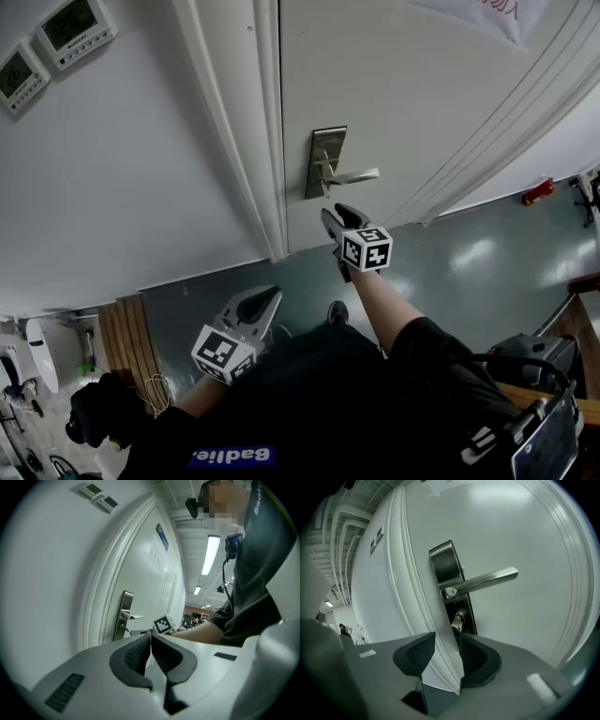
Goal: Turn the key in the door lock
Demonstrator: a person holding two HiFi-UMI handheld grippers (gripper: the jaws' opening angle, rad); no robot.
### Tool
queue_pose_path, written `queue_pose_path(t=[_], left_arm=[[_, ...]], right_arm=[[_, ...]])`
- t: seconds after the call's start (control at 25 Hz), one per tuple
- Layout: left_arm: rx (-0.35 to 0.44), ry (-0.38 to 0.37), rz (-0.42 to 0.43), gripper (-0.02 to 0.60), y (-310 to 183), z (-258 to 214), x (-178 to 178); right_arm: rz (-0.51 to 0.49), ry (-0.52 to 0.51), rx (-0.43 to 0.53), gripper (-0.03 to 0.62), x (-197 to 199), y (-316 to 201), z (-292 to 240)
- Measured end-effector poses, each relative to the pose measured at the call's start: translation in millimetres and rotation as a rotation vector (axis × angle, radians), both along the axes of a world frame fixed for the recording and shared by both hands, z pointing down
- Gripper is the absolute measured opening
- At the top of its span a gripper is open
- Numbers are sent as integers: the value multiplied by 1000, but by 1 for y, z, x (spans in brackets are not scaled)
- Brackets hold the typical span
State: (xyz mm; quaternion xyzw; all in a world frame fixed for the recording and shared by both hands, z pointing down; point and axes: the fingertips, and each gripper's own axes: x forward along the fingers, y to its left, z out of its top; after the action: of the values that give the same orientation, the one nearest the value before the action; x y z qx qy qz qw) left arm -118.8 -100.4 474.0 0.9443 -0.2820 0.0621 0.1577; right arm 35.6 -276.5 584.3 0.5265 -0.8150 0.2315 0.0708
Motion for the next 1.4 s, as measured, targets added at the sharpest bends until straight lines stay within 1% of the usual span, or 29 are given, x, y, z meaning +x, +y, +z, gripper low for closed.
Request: queue_pose_path(t=[0.16, 0.24, 0.32, 0.44, 0.56, 0.68, 0.76, 0.88, 0.96, 1.08, 1.24, 1.4], left_arm=[[-42, 85, 24, 14, 7, 15, 6], [-66, 103, 46, 14, 10, 19, 13], [-69, 111, 64, 14, 15, 18, 22], [-42, 100, 79, 14, 24, 11, 38], [-19, 85, 67, 14, 34, 4, 54], [-13, 75, 26, 14, 48, -3, 74], [-10, 68, -7, 14, 61, -6, 91], [-8, 51, -53, 14, 84, -8, 115], [-8, 40, -86, 14, 98, -8, 127], [-5, 22, -126, 14, 118, -6, 139], [24, 15, -134, 14, 138, -17, 146], [57, 30, -93, 14, 143, -31, 150]], right_arm=[[26, 18, -9, 150, 4, 42, 0], [13, 27, -3, 150, 1, 64, -6], [-20, 35, 16, 149, -4, 85, -17], [-74, 23, 50, 140, -8, 113, -32], [-151, 20, 89, 122, -11, 141, -46], [-240, 6, 127, 112, -12, 171, -59], [-290, -14, 143, 92, -6, 194, -65], [-348, -68, 145, 49, 11, 229, -71], [-392, -98, 152, 32, 21, 251, -76], [-465, -114, 163, 15, 28, 281, -79], [-504, -120, 180, 2, 32, 305, -88], [-502, -82, 236, 2, 35, 311, -103]])
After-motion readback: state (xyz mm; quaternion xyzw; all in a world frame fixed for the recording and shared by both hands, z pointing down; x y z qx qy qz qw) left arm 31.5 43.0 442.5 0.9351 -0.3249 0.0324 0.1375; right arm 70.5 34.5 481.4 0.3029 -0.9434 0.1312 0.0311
